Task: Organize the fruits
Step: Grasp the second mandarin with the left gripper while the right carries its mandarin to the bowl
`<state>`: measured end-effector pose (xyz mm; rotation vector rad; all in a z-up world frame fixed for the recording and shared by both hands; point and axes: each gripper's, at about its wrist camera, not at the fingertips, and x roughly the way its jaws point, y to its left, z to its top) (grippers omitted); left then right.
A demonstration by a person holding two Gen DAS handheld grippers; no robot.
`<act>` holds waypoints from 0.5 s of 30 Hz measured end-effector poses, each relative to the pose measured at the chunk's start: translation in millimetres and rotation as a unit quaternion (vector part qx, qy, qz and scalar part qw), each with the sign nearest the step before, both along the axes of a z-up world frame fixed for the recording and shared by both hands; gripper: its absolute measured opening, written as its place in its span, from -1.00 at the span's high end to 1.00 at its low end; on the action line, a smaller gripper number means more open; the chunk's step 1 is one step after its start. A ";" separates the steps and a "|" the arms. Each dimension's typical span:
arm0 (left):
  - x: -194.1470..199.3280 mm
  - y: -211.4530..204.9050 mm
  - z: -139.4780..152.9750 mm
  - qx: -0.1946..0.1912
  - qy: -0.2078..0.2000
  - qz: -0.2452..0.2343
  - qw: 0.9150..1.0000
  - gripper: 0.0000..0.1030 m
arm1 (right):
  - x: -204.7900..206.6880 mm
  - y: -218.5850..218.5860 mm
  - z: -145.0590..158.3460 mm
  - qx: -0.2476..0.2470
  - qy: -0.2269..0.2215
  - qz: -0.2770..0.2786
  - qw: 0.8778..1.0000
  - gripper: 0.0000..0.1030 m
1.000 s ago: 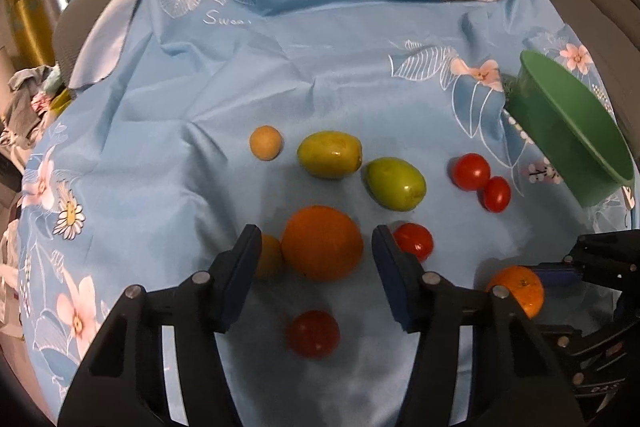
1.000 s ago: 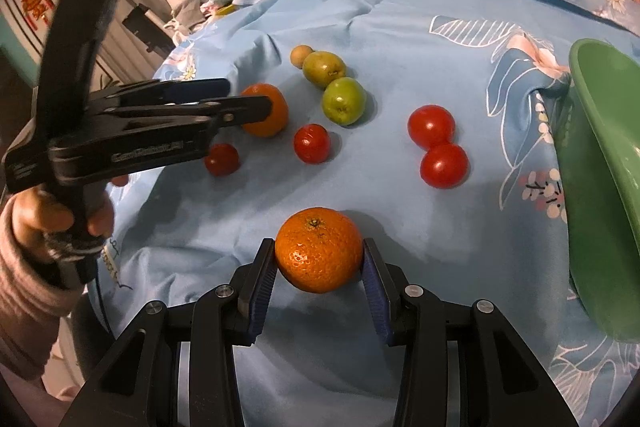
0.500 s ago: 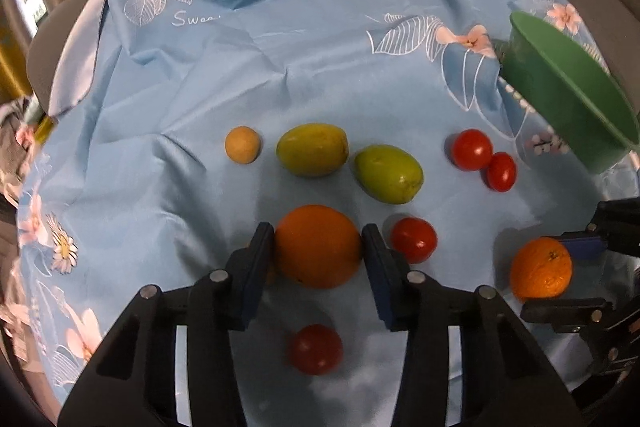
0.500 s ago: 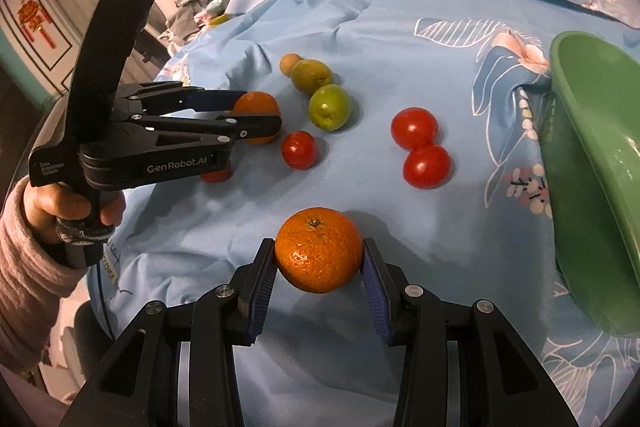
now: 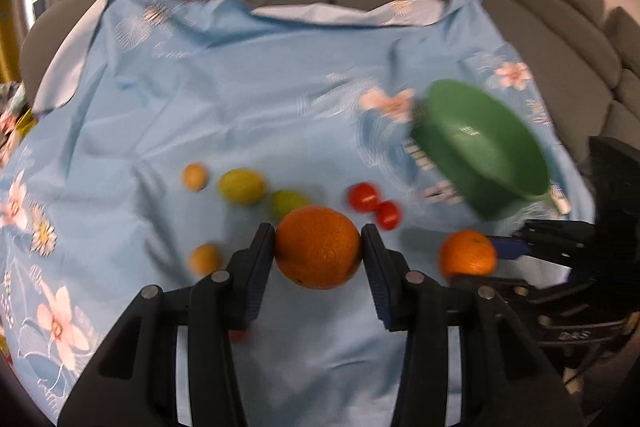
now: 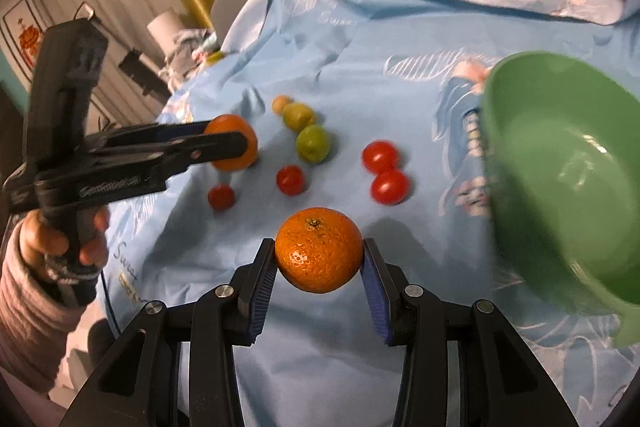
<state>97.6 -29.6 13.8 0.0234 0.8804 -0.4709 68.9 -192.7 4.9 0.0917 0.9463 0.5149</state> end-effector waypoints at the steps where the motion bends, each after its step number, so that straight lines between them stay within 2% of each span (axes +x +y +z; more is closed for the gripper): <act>1: -1.6 -7.5 4.3 -0.006 -0.003 -0.009 1.000 0.15 | -1.7 -6.7 5.2 0.003 -0.008 -0.008 1.000 0.15; 8: -1.1 -77.1 29.1 -0.035 -0.024 -0.077 0.996 0.15 | -11.4 -67.1 34.6 0.005 -0.057 -0.090 0.994 0.15; 15: 11.7 -149.8 26.2 -0.041 -0.019 -0.142 0.989 0.14 | -11.6 -112.5 39.0 -0.003 -0.068 -0.162 0.984 0.15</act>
